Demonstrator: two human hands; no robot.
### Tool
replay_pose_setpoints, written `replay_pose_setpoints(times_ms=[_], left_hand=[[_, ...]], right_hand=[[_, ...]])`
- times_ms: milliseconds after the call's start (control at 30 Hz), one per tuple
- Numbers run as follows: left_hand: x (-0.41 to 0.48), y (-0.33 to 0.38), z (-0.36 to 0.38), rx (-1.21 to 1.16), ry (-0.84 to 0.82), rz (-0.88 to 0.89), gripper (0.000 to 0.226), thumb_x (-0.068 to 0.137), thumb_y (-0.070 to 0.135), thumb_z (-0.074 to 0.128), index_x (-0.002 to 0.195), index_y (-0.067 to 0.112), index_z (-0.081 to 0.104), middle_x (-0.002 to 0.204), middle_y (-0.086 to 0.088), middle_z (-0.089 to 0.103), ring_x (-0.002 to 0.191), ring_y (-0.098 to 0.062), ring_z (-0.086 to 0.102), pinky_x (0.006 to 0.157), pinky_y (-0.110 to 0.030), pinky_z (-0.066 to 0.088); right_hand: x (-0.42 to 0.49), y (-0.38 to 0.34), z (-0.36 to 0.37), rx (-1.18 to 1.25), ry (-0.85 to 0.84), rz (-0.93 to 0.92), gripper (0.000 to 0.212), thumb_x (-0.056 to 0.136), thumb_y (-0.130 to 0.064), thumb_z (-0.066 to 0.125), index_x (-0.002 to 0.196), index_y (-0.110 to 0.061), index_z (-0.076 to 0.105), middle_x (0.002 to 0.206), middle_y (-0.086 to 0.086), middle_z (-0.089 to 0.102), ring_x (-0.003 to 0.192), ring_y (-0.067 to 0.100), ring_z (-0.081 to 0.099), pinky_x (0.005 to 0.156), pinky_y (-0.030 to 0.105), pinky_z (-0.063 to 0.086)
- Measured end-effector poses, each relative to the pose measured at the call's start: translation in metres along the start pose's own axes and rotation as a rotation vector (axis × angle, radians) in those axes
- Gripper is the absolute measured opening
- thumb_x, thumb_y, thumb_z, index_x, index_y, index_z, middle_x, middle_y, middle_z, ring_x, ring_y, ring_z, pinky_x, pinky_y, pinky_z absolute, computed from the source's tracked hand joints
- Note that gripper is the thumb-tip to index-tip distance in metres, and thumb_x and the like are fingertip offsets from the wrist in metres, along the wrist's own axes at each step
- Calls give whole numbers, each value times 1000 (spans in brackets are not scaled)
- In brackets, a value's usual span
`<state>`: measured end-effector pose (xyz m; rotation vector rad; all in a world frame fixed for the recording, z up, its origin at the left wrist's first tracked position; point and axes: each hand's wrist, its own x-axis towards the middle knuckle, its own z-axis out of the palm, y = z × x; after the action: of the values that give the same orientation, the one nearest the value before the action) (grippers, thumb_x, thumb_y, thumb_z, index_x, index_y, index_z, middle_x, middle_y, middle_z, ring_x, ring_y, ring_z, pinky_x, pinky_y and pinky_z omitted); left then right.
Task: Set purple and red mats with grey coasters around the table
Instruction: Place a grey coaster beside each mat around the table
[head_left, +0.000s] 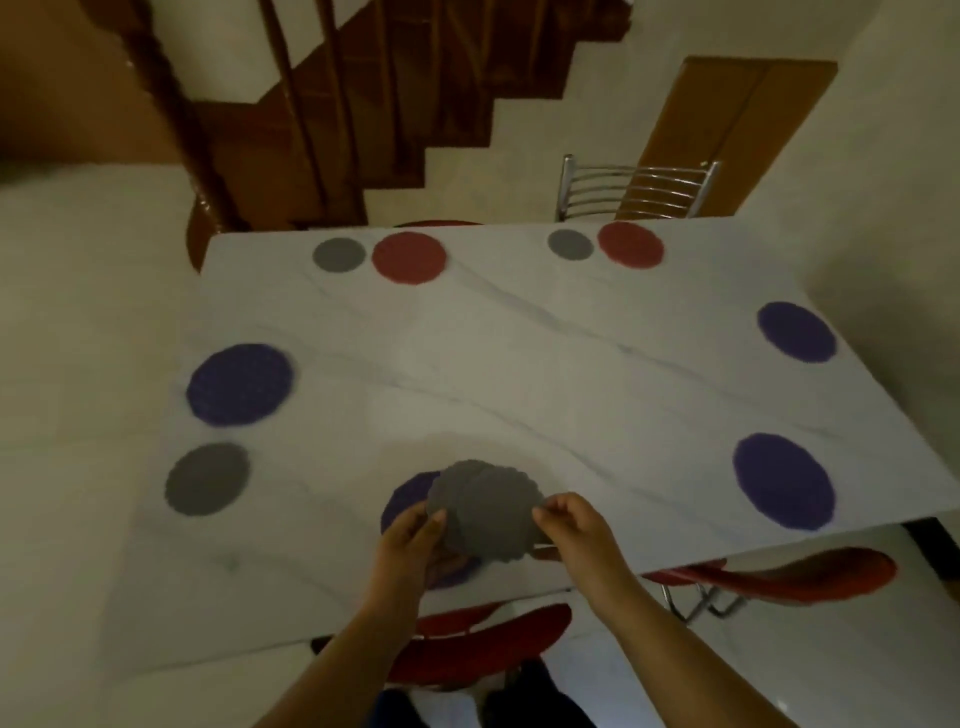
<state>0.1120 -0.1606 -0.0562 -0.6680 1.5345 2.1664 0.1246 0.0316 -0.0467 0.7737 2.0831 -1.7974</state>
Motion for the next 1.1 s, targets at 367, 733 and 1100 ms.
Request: replay_pose_setpoints(times_ms=[367,733,1100], left_hand=[[-16,-32,11,-255,348,147,14,97,15,51,102,13,64,103,-11,68,90,-29,67,61,-29,59],[-42,-41,2,-317,357,143,19,97,13,49,111,8,60,101,-13,66,82,-28,70,62,-30,60],[-53,-42,-4,-339,399,143,15,97,11,50,105,12,62,100,-12,66,89,-33,64,63,-29,61]], right_hand=[[62,18,-73,80,27,111,14,88,-14,63,98,-4,62,93,12,65,85,27,65,60,28,56],[73,50,-58,-333,53,112,20,87,-21,64,95,-4,60,94,19,66,86,36,64,82,51,54],[65,44,-55,-544,63,54,28,88,-20,59,113,-8,59,107,15,68,97,31,64,85,38,52]])
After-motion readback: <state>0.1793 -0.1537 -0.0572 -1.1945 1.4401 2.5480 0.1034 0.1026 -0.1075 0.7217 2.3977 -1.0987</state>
